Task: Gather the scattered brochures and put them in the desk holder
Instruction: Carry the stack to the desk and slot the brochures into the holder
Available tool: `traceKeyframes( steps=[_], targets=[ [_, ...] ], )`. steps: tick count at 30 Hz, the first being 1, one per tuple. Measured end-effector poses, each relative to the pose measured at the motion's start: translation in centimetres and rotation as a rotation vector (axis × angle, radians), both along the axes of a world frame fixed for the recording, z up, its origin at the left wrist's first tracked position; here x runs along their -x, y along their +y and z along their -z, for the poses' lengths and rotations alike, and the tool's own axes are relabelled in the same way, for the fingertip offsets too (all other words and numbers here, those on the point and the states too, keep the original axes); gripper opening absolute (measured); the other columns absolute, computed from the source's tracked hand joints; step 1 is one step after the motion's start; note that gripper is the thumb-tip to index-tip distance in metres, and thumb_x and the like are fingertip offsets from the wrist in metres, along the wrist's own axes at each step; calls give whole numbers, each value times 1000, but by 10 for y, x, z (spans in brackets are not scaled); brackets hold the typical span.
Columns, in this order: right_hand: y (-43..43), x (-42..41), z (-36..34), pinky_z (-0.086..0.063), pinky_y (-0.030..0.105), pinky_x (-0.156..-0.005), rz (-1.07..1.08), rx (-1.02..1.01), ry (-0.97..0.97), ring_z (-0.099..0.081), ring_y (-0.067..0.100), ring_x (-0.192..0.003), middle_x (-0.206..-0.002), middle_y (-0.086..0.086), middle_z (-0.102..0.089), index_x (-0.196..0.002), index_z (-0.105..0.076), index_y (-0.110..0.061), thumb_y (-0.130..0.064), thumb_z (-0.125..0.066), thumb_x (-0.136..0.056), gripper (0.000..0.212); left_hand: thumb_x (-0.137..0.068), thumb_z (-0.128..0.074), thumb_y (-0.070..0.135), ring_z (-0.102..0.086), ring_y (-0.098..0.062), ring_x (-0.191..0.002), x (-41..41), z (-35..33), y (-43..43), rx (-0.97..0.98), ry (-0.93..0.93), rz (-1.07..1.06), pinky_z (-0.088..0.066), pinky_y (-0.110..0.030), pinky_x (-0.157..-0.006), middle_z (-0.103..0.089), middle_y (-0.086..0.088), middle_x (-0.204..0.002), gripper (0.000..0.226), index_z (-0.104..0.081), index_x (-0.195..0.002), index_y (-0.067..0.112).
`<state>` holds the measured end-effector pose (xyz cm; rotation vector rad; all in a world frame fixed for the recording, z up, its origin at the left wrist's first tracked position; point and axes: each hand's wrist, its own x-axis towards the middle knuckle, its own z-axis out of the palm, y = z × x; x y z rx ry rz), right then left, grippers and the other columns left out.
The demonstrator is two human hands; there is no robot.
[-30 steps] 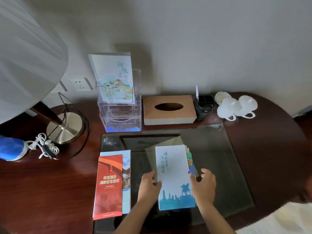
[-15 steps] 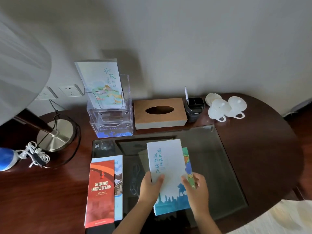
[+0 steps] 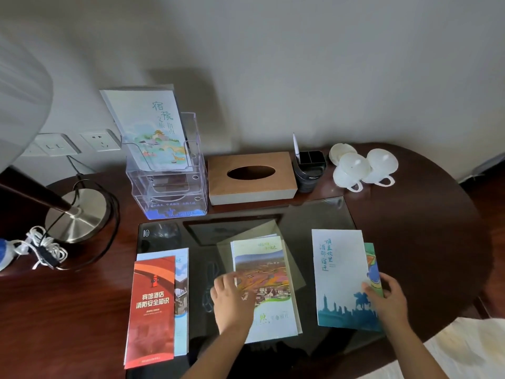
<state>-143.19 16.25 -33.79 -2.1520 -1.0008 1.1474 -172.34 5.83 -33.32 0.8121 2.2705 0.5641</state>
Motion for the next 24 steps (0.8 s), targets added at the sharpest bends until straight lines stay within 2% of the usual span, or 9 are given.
traceKeyframes(
  steps=[2, 5, 7, 9, 12, 14, 16, 19, 24],
  targets=[
    [0, 1, 9, -50, 38, -74, -24, 19, -85, -59, 25, -90, -117, 18, -62, -125, -53, -12, -17, -70, -84, 45, -82, -69, 25, -37, -21, -125, 6, 5, -6, -2, -5, -53, -41, -35, -99, -44, -1, -135, 50, -45, -126, 21],
    [-1, 9, 14, -49, 49, -89, -45, 17, -267, -57, 33, -106, -122, 19, -58, -126, -56, -10, -25, -72, -83, 49, -82, -71, 25, -42, -23, -124, 7, 9, -10, 4, -46, -72, -42, -38, -103, -45, -3, -135, 57, -43, -131, 17],
    [-4, 19, 8, -44, 54, -95, -54, -20, -426, -49, 38, -116, -128, 20, -52, -127, -55, -8, -23, -73, -81, 52, -82, -70, 25, -45, -23, -123, 6, 9, -10, 8, -75, -82, -44, -40, -102, -45, -3, -135, 58, -42, -132, 17],
    [-8, 33, -3, -44, 53, -94, -65, -145, -523, -45, 37, -118, -129, 18, -50, -126, -54, -7, -14, -72, -81, 49, -84, -68, 24, -46, -23, -123, 5, 7, -7, 27, -105, -93, -45, -39, -102, -43, -3, -136, 58, -42, -135, 17],
    [-27, 69, -18, -54, 35, -84, -328, -387, -411, -56, 19, -101, -111, -1, -52, -117, -56, -13, -1, -66, -84, 36, -87, -64, 24, -51, -21, -119, 4, 4, -3, 42, -158, -111, -48, -37, -100, -44, -5, -137, 54, -44, -137, 16],
    [-45, 102, -23, -51, 22, -85, -568, -374, -285, -57, 8, -97, -108, -11, -49, -119, -55, -20, -4, -64, -86, 37, -88, -62, 23, -53, -21, -118, 4, 4, -2, 43, -183, -123, -48, -38, -99, -46, -6, -137, 52, -45, -137, 16],
    [-61, 131, -20, -47, 17, -93, -711, -254, -199, -54, 4, -108, -115, -16, -46, -127, -50, -26, -13, -60, -90, 40, -90, -60, 21, -53, -22, -118, 5, 4, -3, 31, -217, -144, -50, -39, -98, -46, -6, -137, 49, -47, -136, 17],
    [-73, 159, -11, -41, 22, -106, -683, -131, -170, -48, 8, -123, -130, -10, -48, -130, -48, -26, -18, -61, -91, 42, -92, -57, 19, -55, -19, -116, 5, 4, -5, 5, -229, -160, -51, -33, -91, -47, -5, -137, 46, -48, -136, 18],
    [-81, 177, -5, -37, 26, -108, -556, -116, -259, -43, 16, -128, -136, 1, -48, -128, -52, -19, -16, -66, -86, 44, -92, -54, 17, -55, -16, -111, 5, 5, -8, -21, -230, -154, -44, -25, -82, -49, -3, -134, 43, -50, -135, 19]
  ],
)
